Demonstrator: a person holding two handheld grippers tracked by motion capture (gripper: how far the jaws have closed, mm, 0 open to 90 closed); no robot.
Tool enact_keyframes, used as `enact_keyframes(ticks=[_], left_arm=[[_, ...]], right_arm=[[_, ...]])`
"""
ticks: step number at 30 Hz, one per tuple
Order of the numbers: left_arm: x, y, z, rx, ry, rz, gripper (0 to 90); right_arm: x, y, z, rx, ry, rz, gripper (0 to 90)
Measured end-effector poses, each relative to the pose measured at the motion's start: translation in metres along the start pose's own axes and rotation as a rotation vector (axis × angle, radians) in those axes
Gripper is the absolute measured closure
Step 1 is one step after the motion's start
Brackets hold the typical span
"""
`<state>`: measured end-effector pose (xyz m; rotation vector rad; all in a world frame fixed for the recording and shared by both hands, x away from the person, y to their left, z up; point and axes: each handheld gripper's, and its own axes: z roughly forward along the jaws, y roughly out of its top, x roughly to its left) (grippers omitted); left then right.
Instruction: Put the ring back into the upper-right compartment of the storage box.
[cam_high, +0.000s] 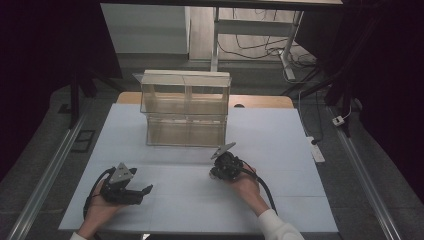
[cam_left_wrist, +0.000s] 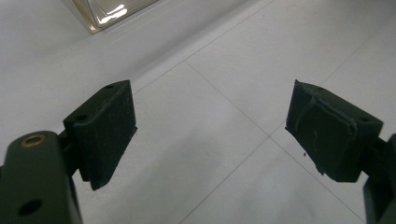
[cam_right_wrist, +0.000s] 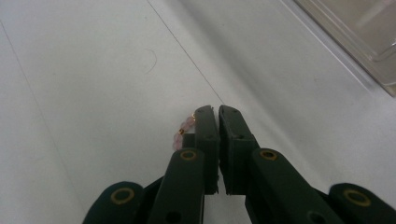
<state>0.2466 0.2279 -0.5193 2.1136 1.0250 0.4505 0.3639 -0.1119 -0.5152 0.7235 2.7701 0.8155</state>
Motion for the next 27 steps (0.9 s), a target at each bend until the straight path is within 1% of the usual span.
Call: enact_keyframes(ticks=[10, 12, 13, 18, 20, 21, 22, 23, 27], left_arm=[[0.001, -0.001, 0.000, 0.002, 0.001, -0.001, 15.9], [0.001, -0.001, 0.000, -0.001, 0.001, -0.002, 15.9], [0.001, -0.001, 0.000, -0.001, 0.000, -0.003, 16.0], [0.001, -0.001, 0.000, 0.000, 0.000, -0.001, 16.0], [0.001, -0.001, 0.000, -0.001, 0.000, -0.002, 16.0], [0.001, -0.001, 0.000, -0.001, 0.000, -0.001, 16.0], [0.001, -0.001, 0.000, -0.001, 0.000, -0.001, 16.0], [0.001, -0.001, 0.000, -0.001, 0.000, -0.001, 16.0], [0.002, -0.001, 0.000, -0.001, 0.001, -0.001, 16.0]], right_arm=[[0.002, 0.001, -0.002, -0.007, -0.011, -0.025, 87.2], [0.002, 0.001, -0.005, -0.018, -0.006, -0.024, 87.4], [0.002, 0.002, -0.007, -0.025, -0.007, -0.032, 87.4], [0.004, 0.005, -0.018, -0.067, -0.010, -0.036, 87.5], [0.004, 0.006, -0.021, -0.073, -0.007, -0.036, 87.5], [0.004, 0.007, -0.024, -0.090, -0.003, -0.034, 87.5], [0.004, 0.007, -0.024, -0.090, -0.003, -0.034, 87.5], [0.005, 0.008, -0.028, -0.107, -0.005, -0.035, 87.5], [0.007, 0.011, -0.036, -0.128, -0.006, -0.041, 87.5]])
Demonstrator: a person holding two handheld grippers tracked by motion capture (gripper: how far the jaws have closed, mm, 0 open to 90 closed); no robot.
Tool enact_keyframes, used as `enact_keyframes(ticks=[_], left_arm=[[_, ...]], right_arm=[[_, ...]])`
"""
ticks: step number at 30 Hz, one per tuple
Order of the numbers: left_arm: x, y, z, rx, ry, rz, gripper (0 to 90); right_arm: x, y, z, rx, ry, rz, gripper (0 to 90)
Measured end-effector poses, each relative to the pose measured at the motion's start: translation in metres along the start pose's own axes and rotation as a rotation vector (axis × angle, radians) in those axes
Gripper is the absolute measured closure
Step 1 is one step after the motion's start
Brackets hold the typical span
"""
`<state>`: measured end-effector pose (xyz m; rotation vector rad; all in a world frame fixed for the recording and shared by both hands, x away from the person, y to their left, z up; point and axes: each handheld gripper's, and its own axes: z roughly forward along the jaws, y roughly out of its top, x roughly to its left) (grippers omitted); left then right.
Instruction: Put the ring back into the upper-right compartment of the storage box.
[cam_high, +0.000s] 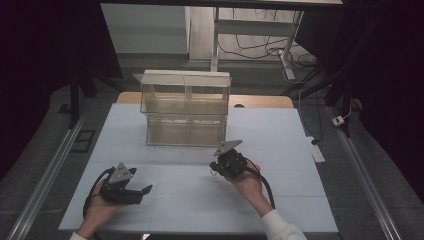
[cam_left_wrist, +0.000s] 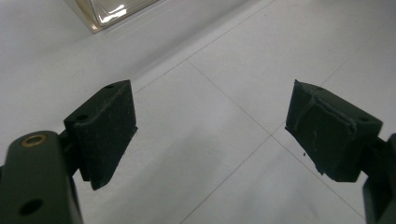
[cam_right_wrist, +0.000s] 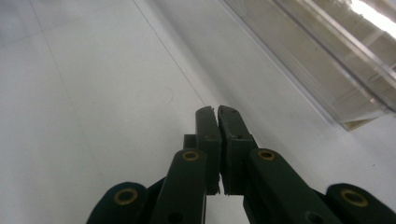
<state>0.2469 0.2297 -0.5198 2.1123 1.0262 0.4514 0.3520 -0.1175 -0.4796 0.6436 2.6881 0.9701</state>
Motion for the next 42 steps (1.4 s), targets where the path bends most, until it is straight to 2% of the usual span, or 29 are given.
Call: enact_keyframes(ticks=[21, 33, 42], left_arm=[[0.000, 0.000, 0.000, 0.001, -0.001, 0.002, 16.0], [0.000, 0.000, 0.000, 0.003, 0.000, 0.005, 16.1], [0.000, 0.000, 0.000, 0.003, 0.001, 0.005, 16.2]], right_arm=[[0.002, 0.010, -0.033, -0.106, -0.011, -0.006, 87.5], [0.002, 0.013, -0.043, -0.142, -0.020, -0.010, 87.5], [0.002, 0.016, -0.058, -0.203, -0.034, -0.012, 87.5]])
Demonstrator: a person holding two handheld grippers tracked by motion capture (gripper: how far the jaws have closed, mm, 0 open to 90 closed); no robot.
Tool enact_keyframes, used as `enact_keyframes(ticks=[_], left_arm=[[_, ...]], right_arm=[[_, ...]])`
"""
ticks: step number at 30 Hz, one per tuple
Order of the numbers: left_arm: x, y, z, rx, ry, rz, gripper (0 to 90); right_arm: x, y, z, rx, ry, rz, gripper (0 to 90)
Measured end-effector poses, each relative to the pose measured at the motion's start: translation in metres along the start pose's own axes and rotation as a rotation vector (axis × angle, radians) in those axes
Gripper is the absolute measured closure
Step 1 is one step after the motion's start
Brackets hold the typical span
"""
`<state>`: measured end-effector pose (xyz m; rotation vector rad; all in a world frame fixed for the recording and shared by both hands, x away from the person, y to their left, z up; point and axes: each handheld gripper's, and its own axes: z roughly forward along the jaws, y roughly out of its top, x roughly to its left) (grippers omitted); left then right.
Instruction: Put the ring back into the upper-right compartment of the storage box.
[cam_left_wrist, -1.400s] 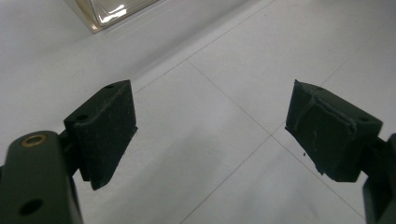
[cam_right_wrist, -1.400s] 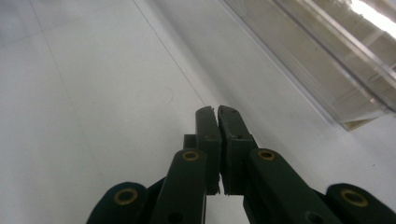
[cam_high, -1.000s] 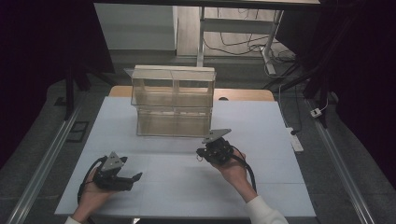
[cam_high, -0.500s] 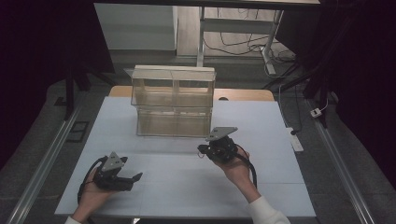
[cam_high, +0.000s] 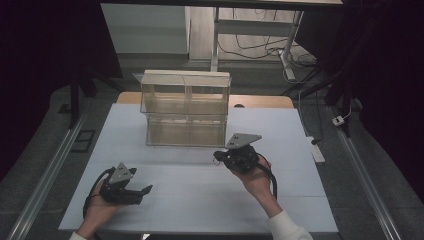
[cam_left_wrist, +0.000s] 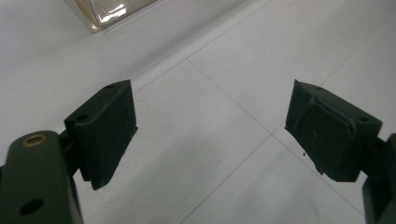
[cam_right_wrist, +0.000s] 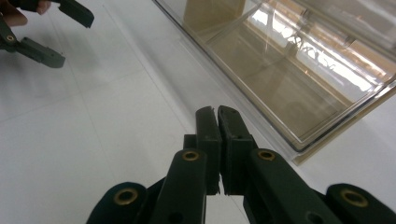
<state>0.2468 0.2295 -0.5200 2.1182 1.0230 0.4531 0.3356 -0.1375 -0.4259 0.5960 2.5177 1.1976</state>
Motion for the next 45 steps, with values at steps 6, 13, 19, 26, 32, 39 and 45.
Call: enact_keyframes(ticks=[6, 13, 19, 26, 32, 39, 45], left_arm=[[0.000, 0.000, 0.000, 0.002, 0.001, 0.002, 16.2], [0.000, 0.000, 0.000, 0.001, 0.001, 0.001, 16.2], [0.000, 0.000, 0.000, 0.002, 0.003, 0.000, 16.2], [0.000, 0.000, 0.000, 0.003, 0.002, 0.002, 16.2], [0.000, 0.000, 0.000, 0.004, 0.003, 0.003, 16.3], [0.000, 0.000, 0.001, 0.006, 0.006, 0.000, 16.4], [0.000, 0.000, 0.000, 0.008, 0.005, 0.000, 16.5]], right_arm=[[0.000, 0.003, -0.007, -0.030, -0.009, -0.002, 87.5], [0.001, 0.007, -0.016, -0.071, -0.021, -0.012, 87.5], [0.000, 0.011, -0.027, -0.107, -0.031, -0.008, 87.5], [-0.001, 0.014, -0.037, -0.144, -0.042, -0.001, 87.5], [-0.002, 0.016, -0.043, -0.178, -0.055, -0.002, 87.5], [-0.001, 0.018, -0.043, -0.187, -0.060, -0.010, 87.5], [-0.003, 0.020, -0.044, -0.201, -0.065, -0.009, 87.5]])
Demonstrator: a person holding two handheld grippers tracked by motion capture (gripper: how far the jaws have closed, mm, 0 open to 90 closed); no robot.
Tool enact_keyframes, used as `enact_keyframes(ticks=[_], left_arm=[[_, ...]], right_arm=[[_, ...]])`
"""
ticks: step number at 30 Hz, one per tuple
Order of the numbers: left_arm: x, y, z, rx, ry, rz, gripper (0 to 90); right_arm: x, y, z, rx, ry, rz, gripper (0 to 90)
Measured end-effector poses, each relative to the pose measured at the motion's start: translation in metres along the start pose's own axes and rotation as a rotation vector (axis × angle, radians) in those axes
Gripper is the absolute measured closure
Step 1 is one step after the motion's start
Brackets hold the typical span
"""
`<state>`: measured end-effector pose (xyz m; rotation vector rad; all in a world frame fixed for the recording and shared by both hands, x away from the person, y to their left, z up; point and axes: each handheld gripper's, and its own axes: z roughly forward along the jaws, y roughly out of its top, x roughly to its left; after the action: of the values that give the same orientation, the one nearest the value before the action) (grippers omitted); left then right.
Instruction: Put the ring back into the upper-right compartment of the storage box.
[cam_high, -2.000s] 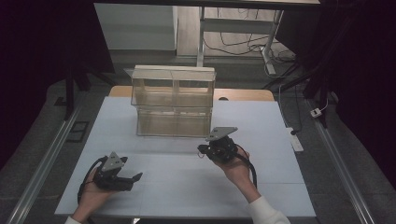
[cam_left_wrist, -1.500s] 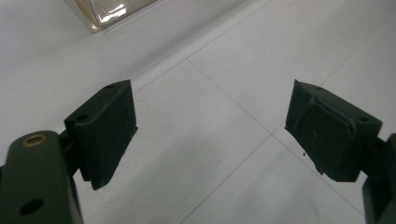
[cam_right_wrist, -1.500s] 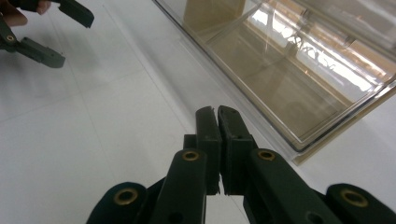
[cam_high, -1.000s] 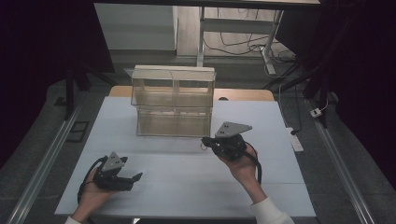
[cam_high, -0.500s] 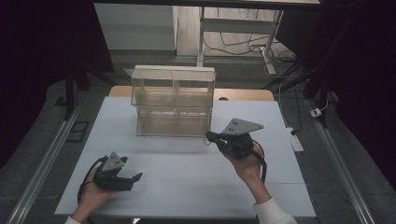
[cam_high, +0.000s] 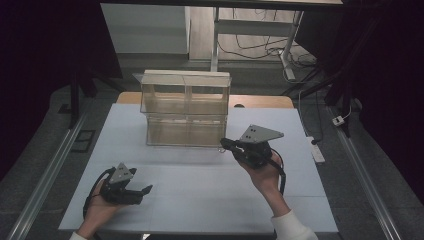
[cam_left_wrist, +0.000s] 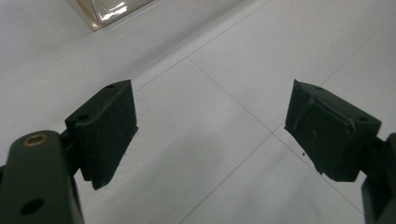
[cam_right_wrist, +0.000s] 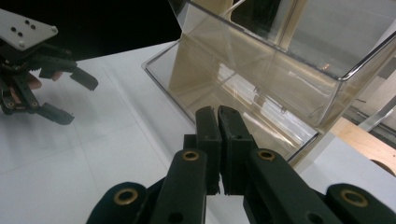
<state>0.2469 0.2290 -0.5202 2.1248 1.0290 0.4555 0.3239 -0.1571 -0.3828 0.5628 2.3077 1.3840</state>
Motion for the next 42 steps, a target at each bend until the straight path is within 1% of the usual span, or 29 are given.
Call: enact_keyframes(ticks=[7, 13, 19, 25, 42], left_arm=[[0.001, 0.000, -0.001, -0.004, 0.003, -0.008, 16.5], [0.001, 0.000, -0.001, -0.005, 0.005, -0.007, 16.5], [0.001, 0.000, -0.001, -0.005, 0.003, -0.006, 16.5], [0.001, 0.000, -0.002, -0.007, 0.002, -0.008, 16.5], [0.002, 0.000, -0.004, -0.012, 0.004, -0.011, 16.6]], right_arm=[[-0.003, 0.004, 0.000, -0.010, -0.006, 0.001, 87.5], [-0.010, 0.012, 0.000, -0.036, -0.011, 0.009, 87.5], [-0.013, 0.019, 0.002, -0.033, -0.016, 0.005, 87.5], [-0.017, 0.025, 0.004, -0.038, -0.016, 0.013, 87.5], [-0.024, 0.042, 0.016, -0.041, -0.016, 0.014, 87.5]])
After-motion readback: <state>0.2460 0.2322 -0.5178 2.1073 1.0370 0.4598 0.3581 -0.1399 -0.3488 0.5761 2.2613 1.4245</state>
